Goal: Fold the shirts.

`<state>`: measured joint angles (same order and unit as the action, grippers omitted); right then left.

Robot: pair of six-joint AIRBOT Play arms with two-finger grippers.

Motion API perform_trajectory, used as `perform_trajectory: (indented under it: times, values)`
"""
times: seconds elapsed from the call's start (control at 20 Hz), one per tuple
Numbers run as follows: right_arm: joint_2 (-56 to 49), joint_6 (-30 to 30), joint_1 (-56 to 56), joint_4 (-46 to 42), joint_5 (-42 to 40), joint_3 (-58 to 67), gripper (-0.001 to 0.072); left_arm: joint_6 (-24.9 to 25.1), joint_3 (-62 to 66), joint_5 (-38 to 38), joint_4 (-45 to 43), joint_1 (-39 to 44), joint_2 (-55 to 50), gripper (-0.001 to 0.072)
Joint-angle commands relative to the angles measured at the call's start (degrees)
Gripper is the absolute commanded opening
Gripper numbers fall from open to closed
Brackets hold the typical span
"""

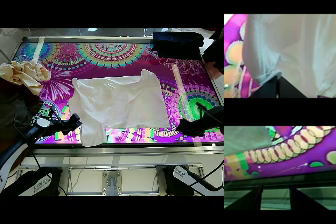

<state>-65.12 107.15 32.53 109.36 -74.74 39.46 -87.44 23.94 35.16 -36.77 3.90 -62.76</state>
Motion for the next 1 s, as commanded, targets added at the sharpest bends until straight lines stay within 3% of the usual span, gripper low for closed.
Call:
perform_trajectory:
  times: [0.0, 0.15, 0.4, 0.85, 0.9, 0.95]
  values:
    - [-3.56, 6.36, -0.02, 15.19, 2.82, -8.17, 0.0391, 1.53, 0.07, 0.02, 0.0, 0.04, 0.79, 0.0008]
    - [-6.1, 7.56, -0.02, 21.81, 8.63, -7.41, 0.0442, 1.53, 0.07, 0.02, -0.02, 0.04, 2.23, 0.0008]
    - [-6.1, 6.01, -0.02, 22.05, 14.1, -6.67, 0.0458, 1.53, 0.07, -0.04, -0.04, 0.04, 3.54, 0.0008]
    - [-7.82, -3.69, -0.02, 20.94, 23.19, -6.67, 0.0445, 1.55, 0.07, -0.24, -0.04, 0.04, 3.54, 0.0008]
    - [-8.48, -3.67, -0.02, 20.98, 23.15, -6.64, 0.0356, 1.53, 0.07, -0.24, -0.04, 0.04, 3.54, 0.0008]
    - [-9.14, -3.65, -0.04, 21.0, 23.12, -6.64, 0.0205, 1.55, 0.07, -0.24, -0.07, 0.04, 3.54, 0.0008]
